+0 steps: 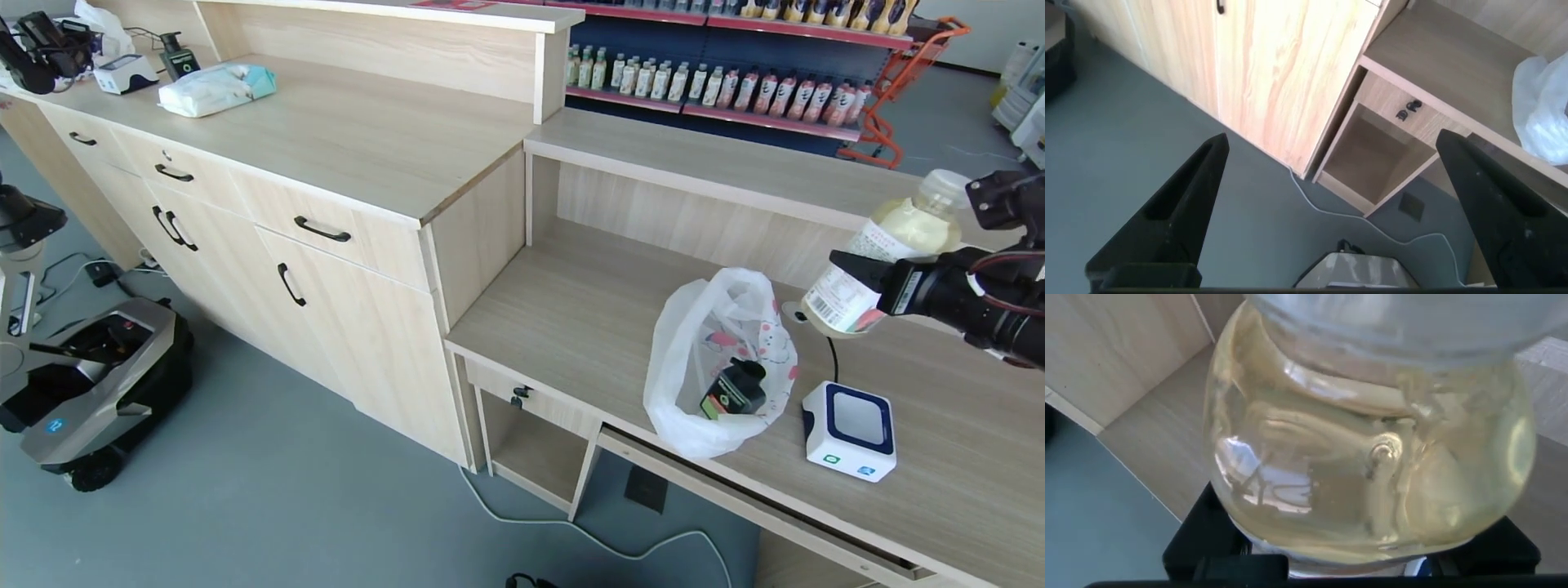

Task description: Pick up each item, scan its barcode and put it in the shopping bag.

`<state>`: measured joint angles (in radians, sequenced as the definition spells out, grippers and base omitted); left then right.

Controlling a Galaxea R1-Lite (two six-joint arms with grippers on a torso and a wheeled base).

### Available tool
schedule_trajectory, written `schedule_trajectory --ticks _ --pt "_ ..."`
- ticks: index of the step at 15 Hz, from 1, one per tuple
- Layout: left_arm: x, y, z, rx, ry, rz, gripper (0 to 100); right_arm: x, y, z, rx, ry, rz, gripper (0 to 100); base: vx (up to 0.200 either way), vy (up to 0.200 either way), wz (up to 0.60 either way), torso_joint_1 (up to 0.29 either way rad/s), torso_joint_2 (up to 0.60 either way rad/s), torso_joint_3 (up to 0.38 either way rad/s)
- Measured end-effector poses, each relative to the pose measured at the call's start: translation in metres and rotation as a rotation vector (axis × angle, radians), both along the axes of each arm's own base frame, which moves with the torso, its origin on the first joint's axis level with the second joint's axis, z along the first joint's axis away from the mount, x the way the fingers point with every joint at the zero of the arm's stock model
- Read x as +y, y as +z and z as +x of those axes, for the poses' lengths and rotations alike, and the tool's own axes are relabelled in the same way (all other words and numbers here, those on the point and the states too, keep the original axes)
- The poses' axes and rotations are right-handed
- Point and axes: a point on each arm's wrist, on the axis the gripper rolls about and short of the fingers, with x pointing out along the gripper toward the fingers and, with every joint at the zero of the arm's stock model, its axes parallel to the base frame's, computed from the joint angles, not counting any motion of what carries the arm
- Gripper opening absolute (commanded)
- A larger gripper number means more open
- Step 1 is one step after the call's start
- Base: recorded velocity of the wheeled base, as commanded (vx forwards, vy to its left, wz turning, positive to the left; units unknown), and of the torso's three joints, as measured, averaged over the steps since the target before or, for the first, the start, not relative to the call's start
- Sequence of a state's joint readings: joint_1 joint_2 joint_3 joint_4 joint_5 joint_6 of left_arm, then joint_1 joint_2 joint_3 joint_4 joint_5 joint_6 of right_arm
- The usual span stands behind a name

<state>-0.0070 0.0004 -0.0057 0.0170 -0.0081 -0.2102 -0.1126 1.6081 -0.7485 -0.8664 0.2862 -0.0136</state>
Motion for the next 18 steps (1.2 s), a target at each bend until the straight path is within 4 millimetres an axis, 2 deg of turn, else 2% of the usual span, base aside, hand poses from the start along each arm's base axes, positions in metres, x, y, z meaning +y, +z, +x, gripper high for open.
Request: schedule_trajectory --ticks 3,6,9,13,18 --pt "0.000 0.000 0.000 -0.003 0.002 0.000 100 0.000 -0.001 0.039 -0.009 -0.051 0.000 0 0.000 0.000 0.00 0.000 0.00 0.000" --pt "0.000 0.000 0.000 -0.003 0.002 0.000 100 0.000 -0.013 0.067 0.008 -0.059 0.000 0 0.000 0.000 0.00 0.000 0.00 0.000" --pt "0.000 0.000 0.000 -0.003 0.003 -0.001 100 0.002 -0.033 0.084 0.041 -0.054 -0.018 0 0.000 0.000 0.00 0.000 0.00 0.000" --pt "0.000 0.000 0.000 -0.003 0.003 -0.001 100 0.000 -0.053 0.104 -0.026 -0.055 -0.060 0 0.000 0.000 0.00 0.000 0.00 0.000" --pt "0.000 0.000 0.000 -0.003 0.003 -0.001 100 0.003 -0.082 0.129 0.012 -0.044 -0.060 0 0.000 0.000 0.00 0.000 0.00 0.000"
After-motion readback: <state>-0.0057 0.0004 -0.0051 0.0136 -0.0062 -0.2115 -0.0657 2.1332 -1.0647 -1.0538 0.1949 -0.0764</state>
